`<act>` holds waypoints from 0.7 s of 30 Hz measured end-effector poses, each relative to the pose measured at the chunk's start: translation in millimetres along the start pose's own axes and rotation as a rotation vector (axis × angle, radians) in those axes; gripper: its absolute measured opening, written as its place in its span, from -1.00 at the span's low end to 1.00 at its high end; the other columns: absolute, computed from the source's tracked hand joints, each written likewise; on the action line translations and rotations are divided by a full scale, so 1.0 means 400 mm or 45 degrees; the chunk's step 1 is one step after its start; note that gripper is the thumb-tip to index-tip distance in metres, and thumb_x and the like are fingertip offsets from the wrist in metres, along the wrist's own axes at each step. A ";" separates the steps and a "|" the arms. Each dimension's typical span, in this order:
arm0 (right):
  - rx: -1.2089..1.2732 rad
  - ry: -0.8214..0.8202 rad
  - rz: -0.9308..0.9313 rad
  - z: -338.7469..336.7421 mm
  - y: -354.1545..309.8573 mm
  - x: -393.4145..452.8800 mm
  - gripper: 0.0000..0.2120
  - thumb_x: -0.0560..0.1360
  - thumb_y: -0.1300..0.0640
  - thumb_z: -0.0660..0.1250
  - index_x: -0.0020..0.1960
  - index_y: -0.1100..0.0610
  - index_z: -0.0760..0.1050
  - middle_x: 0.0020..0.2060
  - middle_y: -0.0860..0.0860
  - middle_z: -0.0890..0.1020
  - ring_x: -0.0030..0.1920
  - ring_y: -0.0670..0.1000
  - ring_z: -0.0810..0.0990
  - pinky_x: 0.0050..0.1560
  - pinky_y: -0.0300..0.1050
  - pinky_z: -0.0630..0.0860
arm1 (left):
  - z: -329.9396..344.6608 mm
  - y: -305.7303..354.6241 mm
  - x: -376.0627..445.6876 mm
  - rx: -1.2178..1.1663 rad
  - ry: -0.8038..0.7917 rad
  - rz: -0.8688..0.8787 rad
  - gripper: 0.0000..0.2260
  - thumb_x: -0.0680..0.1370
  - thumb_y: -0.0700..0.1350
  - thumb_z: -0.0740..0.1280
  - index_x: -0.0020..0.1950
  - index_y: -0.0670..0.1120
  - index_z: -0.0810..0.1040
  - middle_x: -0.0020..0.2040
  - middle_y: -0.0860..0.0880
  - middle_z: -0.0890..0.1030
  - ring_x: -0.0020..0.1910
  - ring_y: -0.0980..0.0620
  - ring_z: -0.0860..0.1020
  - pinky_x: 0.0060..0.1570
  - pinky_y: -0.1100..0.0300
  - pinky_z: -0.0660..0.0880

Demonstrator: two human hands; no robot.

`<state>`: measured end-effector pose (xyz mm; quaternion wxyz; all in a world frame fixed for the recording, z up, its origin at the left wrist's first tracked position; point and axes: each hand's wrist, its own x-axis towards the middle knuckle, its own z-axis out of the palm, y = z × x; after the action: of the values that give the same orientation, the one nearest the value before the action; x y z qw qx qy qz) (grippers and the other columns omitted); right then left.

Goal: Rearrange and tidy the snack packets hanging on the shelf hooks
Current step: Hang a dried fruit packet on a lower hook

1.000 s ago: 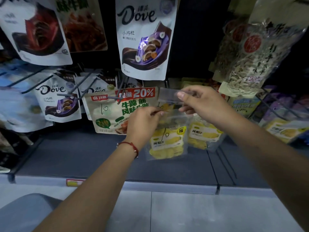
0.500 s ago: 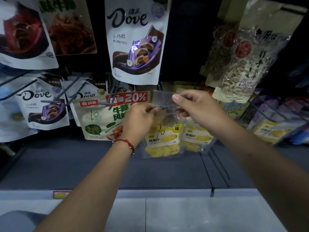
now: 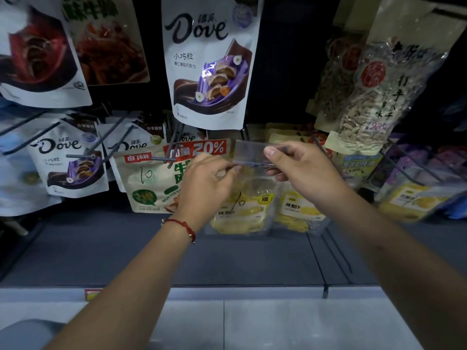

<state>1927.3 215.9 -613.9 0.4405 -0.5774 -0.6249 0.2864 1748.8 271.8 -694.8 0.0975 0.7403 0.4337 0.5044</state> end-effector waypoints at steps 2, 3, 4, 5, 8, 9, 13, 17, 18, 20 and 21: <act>0.025 0.012 0.018 0.005 0.001 0.000 -0.88 0.58 -0.01 0.31 -0.08 -0.04 0.59 -0.14 -0.05 0.68 -0.15 -0.05 0.69 0.01 0.02 0.62 | 0.010 0.006 0.007 -0.078 0.012 -0.126 -0.89 0.52 -0.03 0.41 -0.04 -0.01 0.71 -0.24 0.19 0.55 -0.11 0.04 0.49 -0.09 0.07 0.49; 0.035 0.014 0.023 0.006 0.000 0.000 -0.88 0.58 -0.01 0.31 -0.07 -0.03 0.59 -0.15 -0.05 0.68 -0.14 -0.04 0.69 0.02 0.05 0.62 | 0.018 0.012 0.009 -0.137 -0.006 -0.192 -0.90 0.51 -0.03 0.41 -0.05 0.02 0.71 -0.23 0.18 0.56 -0.12 0.04 0.52 -0.10 0.06 0.52; 0.041 0.016 0.027 0.006 -0.002 0.000 -0.89 0.58 -0.01 0.31 -0.06 -0.03 0.59 -0.15 -0.05 0.68 -0.14 -0.03 0.69 0.03 0.06 0.62 | 0.027 0.019 0.009 -0.197 -0.031 -0.244 -0.91 0.50 -0.03 0.40 -0.07 0.05 0.71 -0.22 0.14 0.60 -0.14 0.04 0.56 -0.12 0.04 0.55; 0.041 0.017 0.030 0.007 -0.003 0.000 -0.89 0.58 -0.01 0.31 -0.05 -0.03 0.59 -0.15 -0.05 0.68 -0.14 -0.04 0.69 0.03 0.07 0.63 | 0.034 0.027 0.009 -0.251 -0.052 -0.283 -0.91 0.50 -0.04 0.40 -0.10 0.04 0.71 -0.22 0.13 0.64 -0.17 0.06 0.60 -0.16 0.03 0.57; 0.031 0.014 0.041 0.006 -0.005 -0.004 -0.89 0.57 -0.01 0.31 -0.04 -0.03 0.59 -0.16 -0.04 0.69 -0.13 -0.03 0.69 0.05 0.10 0.63 | 0.038 0.043 0.018 -0.378 -0.114 -0.394 -0.89 0.49 -0.09 0.40 -0.07 0.09 0.71 -0.23 0.15 0.69 -0.24 0.13 0.64 -0.19 0.02 0.61; 0.023 0.010 0.039 0.004 -0.006 -0.006 -0.89 0.57 -0.02 0.31 -0.04 -0.03 0.59 -0.16 -0.03 0.69 -0.12 -0.03 0.69 0.05 0.11 0.62 | 0.035 0.041 0.023 -0.417 -0.156 -0.454 -0.88 0.50 -0.10 0.41 -0.08 0.11 0.71 -0.25 0.16 0.69 -0.28 0.13 0.63 -0.22 0.02 0.62; -0.015 -0.012 0.040 0.000 -0.006 -0.020 -0.88 0.56 -0.06 0.32 -0.07 -0.08 0.61 -0.14 -0.02 0.70 -0.09 -0.03 0.68 0.09 0.14 0.60 | 0.027 0.023 0.029 -0.414 -0.182 -0.638 -0.85 0.55 -0.09 0.39 -0.14 0.13 0.70 -0.32 0.15 0.66 -0.33 0.07 0.61 -0.28 0.06 0.62; -0.065 -0.003 -0.005 0.002 -0.003 -0.036 -0.86 0.56 -0.06 0.32 -0.14 -0.22 0.61 -0.16 -0.17 0.68 -0.07 -0.16 0.64 0.10 0.05 0.58 | 0.040 0.031 0.027 -0.053 -0.035 -0.481 -0.90 0.53 -0.05 0.40 -0.03 0.11 0.70 -0.31 0.17 0.59 -0.18 0.03 0.58 -0.16 0.14 0.51; -0.090 -0.002 -0.017 0.002 0.000 -0.042 -0.88 0.56 -0.04 0.32 -0.09 -0.21 0.61 -0.13 -0.20 0.67 -0.06 -0.20 0.62 0.09 -0.02 0.58 | 0.042 0.030 0.025 0.046 0.015 -0.398 -0.89 0.52 -0.07 0.41 -0.01 0.10 0.70 -0.25 0.16 0.59 -0.09 0.00 0.54 -0.05 0.08 0.48; -0.129 -0.004 -0.053 -0.002 0.008 -0.056 -0.85 0.57 -0.01 0.32 0.09 -0.14 0.62 -0.02 -0.22 0.65 0.01 -0.25 0.59 0.07 -0.16 0.54 | 0.048 0.018 0.013 0.163 0.076 -0.232 -0.82 0.51 -0.10 0.41 0.09 0.07 0.69 -0.04 0.06 0.63 0.08 -0.08 0.48 0.12 -0.02 0.40; -0.142 -0.013 -0.071 -0.006 0.012 -0.063 -0.80 0.57 0.00 0.32 0.17 -0.11 0.60 0.04 -0.23 0.64 0.04 -0.28 0.57 0.07 -0.23 0.50 | 0.051 0.005 0.007 0.196 0.081 -0.178 -0.76 0.51 -0.10 0.40 0.17 0.06 0.65 0.11 -0.01 0.61 0.17 -0.12 0.45 0.19 -0.08 0.38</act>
<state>1930.2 191.6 -622.5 0.4124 -0.5819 -0.6579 0.2417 1767.1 278.8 -701.3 0.0614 0.6972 0.5246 0.4847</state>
